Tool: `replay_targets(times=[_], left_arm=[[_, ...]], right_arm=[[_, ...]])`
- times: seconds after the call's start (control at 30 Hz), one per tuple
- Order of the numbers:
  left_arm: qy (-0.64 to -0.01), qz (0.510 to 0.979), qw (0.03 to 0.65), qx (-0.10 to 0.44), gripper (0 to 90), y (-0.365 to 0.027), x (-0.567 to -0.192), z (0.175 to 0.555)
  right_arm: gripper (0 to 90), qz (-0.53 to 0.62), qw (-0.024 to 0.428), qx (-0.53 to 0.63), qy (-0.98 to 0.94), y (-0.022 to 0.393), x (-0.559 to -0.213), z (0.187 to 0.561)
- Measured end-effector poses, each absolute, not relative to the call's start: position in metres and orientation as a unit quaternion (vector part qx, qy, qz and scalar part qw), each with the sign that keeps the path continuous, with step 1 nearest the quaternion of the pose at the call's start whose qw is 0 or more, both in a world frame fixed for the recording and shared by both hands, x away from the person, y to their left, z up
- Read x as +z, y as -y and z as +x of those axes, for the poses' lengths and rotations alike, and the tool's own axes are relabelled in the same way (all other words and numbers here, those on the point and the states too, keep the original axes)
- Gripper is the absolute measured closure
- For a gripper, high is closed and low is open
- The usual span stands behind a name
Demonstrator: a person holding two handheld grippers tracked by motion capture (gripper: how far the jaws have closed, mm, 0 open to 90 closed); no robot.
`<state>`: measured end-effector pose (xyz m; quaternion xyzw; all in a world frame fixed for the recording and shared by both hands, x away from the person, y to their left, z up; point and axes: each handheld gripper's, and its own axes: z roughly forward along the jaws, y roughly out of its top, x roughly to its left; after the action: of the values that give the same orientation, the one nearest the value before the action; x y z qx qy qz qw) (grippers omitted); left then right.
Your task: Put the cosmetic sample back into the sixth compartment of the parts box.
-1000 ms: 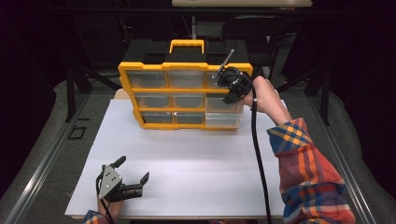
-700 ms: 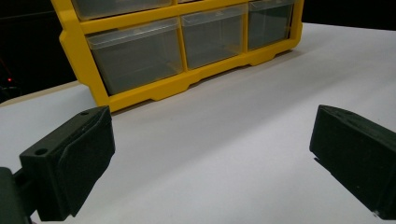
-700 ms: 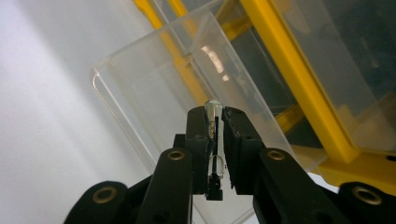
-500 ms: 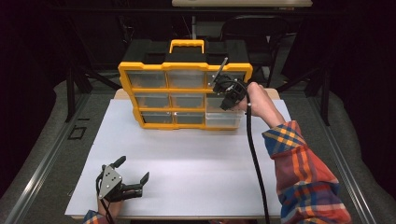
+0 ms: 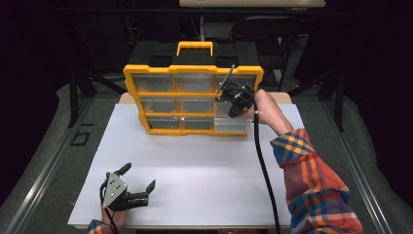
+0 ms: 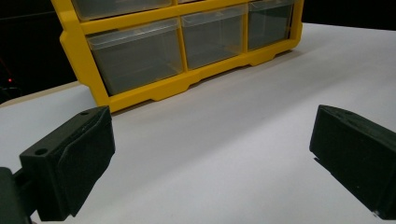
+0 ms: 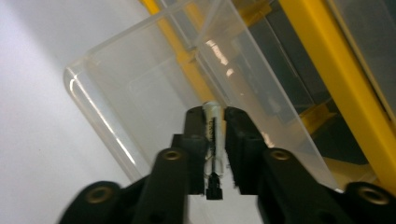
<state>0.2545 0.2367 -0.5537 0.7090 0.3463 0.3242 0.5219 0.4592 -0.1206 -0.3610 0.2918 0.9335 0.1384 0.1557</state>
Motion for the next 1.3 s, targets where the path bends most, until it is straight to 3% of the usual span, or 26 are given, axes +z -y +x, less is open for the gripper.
replay_targets(times=[0.33,0.53,0.77,1.13,1.3], left_arm=[[-0.346,0.709,0.522,0.325,0.0,-0.236,-0.554,0.255],[-0.346,0.710,0.520,0.325,0.0,-0.237,-0.554,0.254],[-0.347,0.709,0.521,0.326,0.0,-0.237,-0.554,0.254],[-0.347,0.710,0.518,0.328,0.1,-0.237,-0.553,0.253],[-0.347,0.710,0.517,0.328,0.1,-0.236,-0.553,0.253]], right_arm=[[64.9,0.299,0.180,0.189,-0.918,0.136,-0.341,0.450],[51.0,0.320,0.183,0.206,-0.906,0.152,-0.331,0.445],[40.9,0.343,0.192,0.217,-0.894,0.176,-0.329,0.439],[16.7,0.381,0.204,0.235,-0.871,0.219,-0.343,0.427],[11.7,0.394,0.202,0.239,-0.864,0.232,-0.357,0.422]])
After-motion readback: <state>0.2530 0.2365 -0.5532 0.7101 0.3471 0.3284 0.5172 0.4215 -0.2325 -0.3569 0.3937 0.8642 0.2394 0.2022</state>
